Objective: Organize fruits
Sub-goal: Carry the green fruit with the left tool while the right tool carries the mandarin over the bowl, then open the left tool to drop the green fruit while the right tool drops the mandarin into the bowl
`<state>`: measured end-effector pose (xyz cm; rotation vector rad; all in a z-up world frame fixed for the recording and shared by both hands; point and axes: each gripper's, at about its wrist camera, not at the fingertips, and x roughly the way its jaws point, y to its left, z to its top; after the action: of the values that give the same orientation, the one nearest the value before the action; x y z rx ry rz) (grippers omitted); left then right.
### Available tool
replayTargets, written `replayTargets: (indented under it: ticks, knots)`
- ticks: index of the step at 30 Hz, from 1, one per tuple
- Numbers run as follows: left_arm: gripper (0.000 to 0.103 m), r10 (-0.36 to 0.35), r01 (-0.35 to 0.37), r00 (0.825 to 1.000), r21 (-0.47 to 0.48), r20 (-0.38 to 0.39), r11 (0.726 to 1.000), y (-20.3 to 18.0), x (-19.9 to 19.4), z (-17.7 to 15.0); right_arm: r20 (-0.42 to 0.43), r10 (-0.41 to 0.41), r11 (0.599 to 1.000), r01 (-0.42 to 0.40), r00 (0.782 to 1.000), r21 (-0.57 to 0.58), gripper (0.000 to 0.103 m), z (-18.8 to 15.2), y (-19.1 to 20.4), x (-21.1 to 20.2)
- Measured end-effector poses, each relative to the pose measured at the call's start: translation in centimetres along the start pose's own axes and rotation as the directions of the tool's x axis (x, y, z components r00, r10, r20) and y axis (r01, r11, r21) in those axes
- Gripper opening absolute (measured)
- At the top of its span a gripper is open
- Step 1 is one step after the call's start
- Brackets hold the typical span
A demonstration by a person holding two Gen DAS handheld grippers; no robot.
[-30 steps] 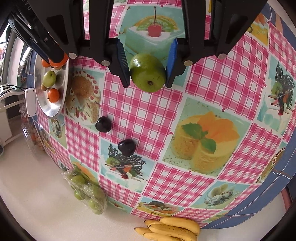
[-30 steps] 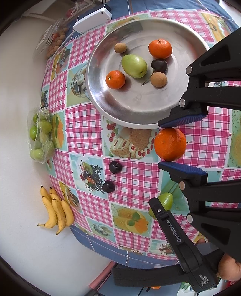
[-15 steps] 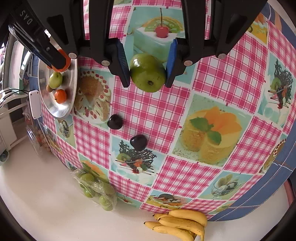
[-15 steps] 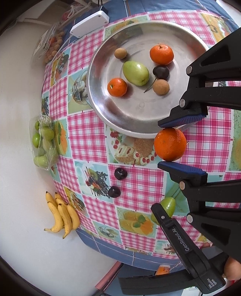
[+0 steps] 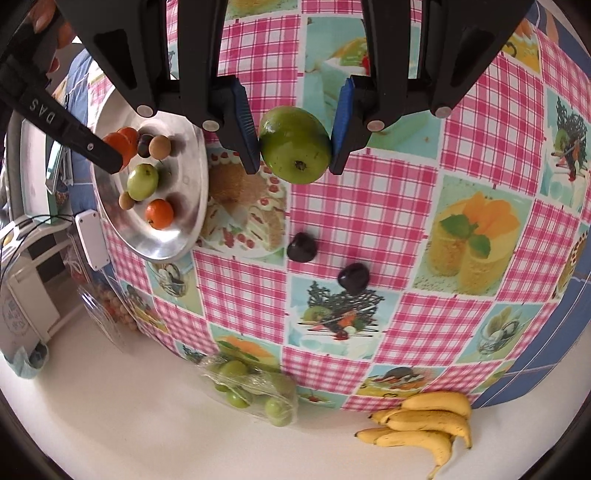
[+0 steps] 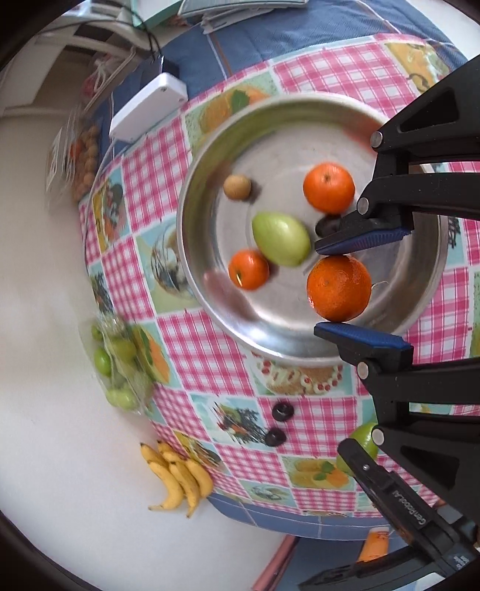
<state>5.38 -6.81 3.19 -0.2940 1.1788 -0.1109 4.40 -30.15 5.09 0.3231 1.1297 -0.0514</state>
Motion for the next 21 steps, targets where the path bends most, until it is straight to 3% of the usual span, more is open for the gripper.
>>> replayTargets:
  ticks: [11,21]
  knots:
    - [0.04,-0.04,0.043,0.999,0.109,-0.03,0.993,-5.4,0.8,1.1,0.023,-0.076,0.99,0.072,0.997,0.12,0.04,1.3,-5.0,-0.4]
    - [0.04,-0.07,0.085,0.994,0.183,-0.087,0.979,-9.2,3.1,0.5,-0.007,-0.123,0.978,0.122,0.992,0.166,0.04,1.6,-7.0,0.9]
